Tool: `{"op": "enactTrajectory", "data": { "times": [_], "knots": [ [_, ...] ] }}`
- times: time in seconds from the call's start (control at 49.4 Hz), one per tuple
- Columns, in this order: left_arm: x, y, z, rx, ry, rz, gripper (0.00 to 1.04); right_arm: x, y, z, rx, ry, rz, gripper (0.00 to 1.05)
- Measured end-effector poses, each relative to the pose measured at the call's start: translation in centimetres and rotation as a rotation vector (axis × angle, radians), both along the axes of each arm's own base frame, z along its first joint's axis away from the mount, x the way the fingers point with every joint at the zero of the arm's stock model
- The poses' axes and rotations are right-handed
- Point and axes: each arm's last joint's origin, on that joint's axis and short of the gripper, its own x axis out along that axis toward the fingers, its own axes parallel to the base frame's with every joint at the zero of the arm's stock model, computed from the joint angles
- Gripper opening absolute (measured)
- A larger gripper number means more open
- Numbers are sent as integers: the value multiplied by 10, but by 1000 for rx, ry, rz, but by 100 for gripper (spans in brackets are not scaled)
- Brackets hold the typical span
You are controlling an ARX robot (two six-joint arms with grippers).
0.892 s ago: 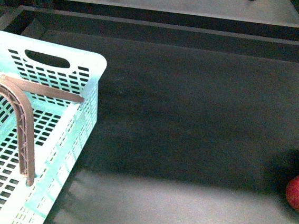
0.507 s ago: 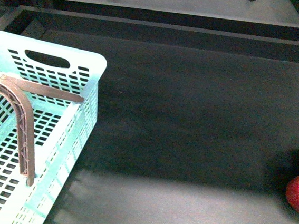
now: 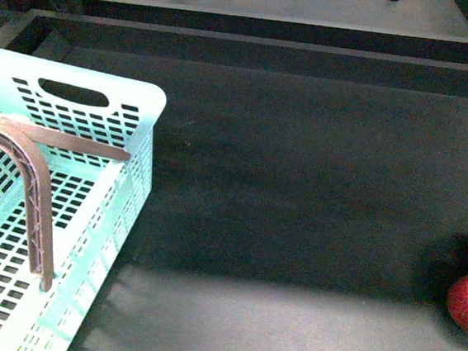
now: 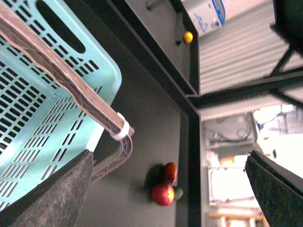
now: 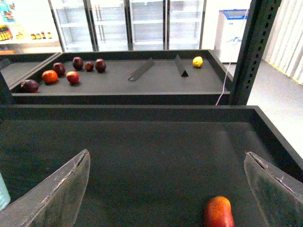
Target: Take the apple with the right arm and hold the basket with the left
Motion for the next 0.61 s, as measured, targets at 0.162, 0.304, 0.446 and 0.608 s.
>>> {"op": "enactTrajectory", "data": {
  "times": [0.162, 0.304, 0.446, 0.608],
  "knots": [
    [30, 9, -14, -98, 200, 159, 98, 0, 0, 0, 0, 0, 0, 96],
    [53, 7, -23, -102, 300, 243, 98, 0, 0, 0, 0, 0, 0, 96],
    [78, 0, -26, -87, 339, 298, 98, 0, 0, 0, 0, 0, 0, 96],
    [104, -5, -39, -84, 406, 379, 98, 0, 0, 0, 0, 0, 0, 96]
  ]
}}
